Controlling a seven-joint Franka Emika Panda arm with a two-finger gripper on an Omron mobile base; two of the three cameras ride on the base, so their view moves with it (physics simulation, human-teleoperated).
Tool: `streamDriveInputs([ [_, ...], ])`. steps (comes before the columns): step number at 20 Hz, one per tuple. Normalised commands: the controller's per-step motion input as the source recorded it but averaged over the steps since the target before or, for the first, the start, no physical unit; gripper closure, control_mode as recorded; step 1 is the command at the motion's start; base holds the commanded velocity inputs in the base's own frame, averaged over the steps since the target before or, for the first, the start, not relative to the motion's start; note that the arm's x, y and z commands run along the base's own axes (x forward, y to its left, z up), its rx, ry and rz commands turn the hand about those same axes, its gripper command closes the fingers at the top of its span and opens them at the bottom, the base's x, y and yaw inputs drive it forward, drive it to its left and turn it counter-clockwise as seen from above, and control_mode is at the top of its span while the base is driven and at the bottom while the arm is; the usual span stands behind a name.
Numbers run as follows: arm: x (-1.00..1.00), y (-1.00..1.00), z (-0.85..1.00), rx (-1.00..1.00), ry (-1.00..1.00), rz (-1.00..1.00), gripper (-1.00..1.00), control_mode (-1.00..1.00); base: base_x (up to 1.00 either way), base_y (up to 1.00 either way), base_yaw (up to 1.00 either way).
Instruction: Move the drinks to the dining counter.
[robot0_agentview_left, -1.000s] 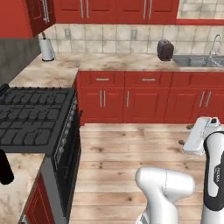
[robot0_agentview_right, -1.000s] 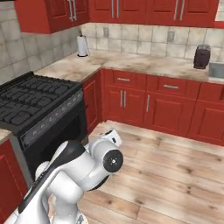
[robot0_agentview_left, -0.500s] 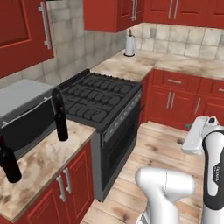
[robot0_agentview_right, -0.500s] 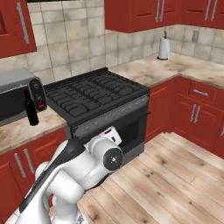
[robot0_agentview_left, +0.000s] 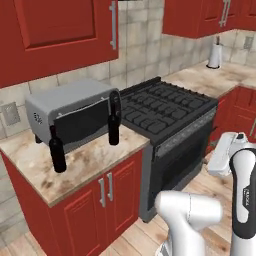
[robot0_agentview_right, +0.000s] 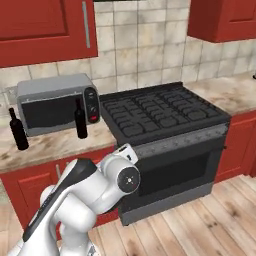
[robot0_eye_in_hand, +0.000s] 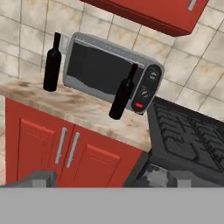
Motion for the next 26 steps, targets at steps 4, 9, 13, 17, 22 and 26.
streamDriveInputs([
  [4,0.00,0.00,0.00,0.00,0.00,0.00,-1.00,1.00,0.24,0.00,0.53],
  [9,0.00,0.00,0.00,0.00,0.00,0.00,-1.00,1.00,0.25,-0.02,0.49],
  [13,0.00,0.00,0.00,0.00,0.00,0.00,-1.00,1.00,0.26,-0.15,0.37],
  [17,0.00,0.00,0.00,0.00,0.00,0.00,-1.00,1.00,0.43,-0.12,0.27],
  [22,0.00,0.00,0.00,0.00,0.00,0.00,-1.00,1.00,0.61,-0.10,0.13],
  [26,0.00,0.00,0.00,0.00,0.00,0.00,-1.00,1.00,0.71,-0.17,0.10],
])
